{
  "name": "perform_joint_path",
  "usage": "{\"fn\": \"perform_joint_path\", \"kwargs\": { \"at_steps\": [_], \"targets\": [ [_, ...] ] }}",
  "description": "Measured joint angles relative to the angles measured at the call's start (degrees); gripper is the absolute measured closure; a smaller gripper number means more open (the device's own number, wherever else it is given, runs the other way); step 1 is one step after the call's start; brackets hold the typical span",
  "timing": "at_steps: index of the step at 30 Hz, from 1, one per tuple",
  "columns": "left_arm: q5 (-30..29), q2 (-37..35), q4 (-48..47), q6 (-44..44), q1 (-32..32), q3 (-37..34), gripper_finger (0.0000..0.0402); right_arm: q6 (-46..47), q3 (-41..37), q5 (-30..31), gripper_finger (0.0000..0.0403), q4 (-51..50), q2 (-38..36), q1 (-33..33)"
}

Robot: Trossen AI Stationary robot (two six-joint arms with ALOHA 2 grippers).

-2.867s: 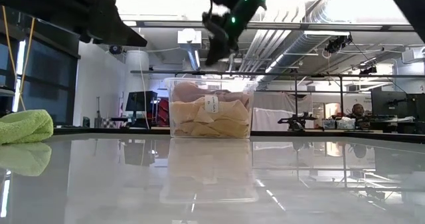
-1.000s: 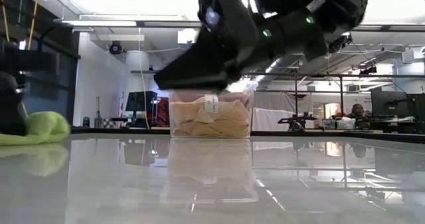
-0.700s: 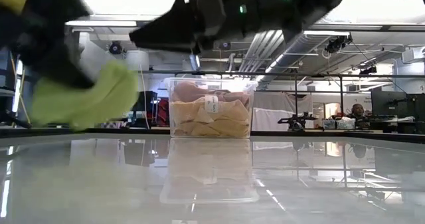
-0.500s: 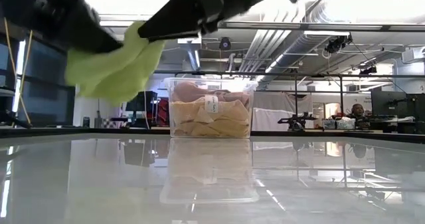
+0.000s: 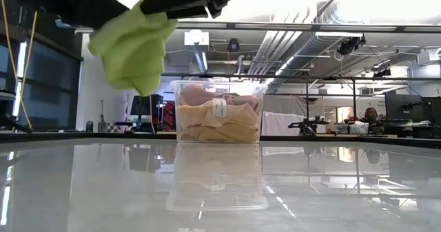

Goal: Sort towels by color in basket
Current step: Put the light green towel into the bottom transparent bin

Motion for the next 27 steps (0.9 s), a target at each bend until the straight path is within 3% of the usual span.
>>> {"fn": "perform_joint_path", "kwargs": {
  "at_steps": [4, 9, 13, 17, 21, 27],
  "targets": [
    [-0.5, 1.5, -0.1, -2.3, 1.7, 0.0, 0.0379, 1.9, 0.0, 3.3, 0.0299, -0.3, 0.0, 0.0],
    [-0.8, 2.8, -2.4, -2.9, 2.9, 0.0, 0.0325, 6.0, -0.1, 7.2, 0.0388, -5.8, 0.0, 0.0],
    [-1.2, 3.3, -8.1, -7.8, 3.4, 0.0, 0.0292, 12.1, -0.1, 19.5, 0.0381, -16.6, -0.6, 2.1],
    [-1.3, 3.4, -16.7, -17.3, 3.4, 0.0, 0.0281, 23.0, 0.3, 24.0, 0.0388, -31.0, -4.1, 6.5],
    [-1.3, 3.7, -21.6, -24.7, 3.4, 0.0, 0.028, 34.6, 4.7, 20.8, 0.0395, -48.3, -8.3, 12.8],
    [-1.3, 5.1, -20.0, -25.1, 3.4, 0.0, 0.028, 62.4, 20.5, 2.3, 0.0389, -85.4, -10.4, 20.9]
  ]
}}
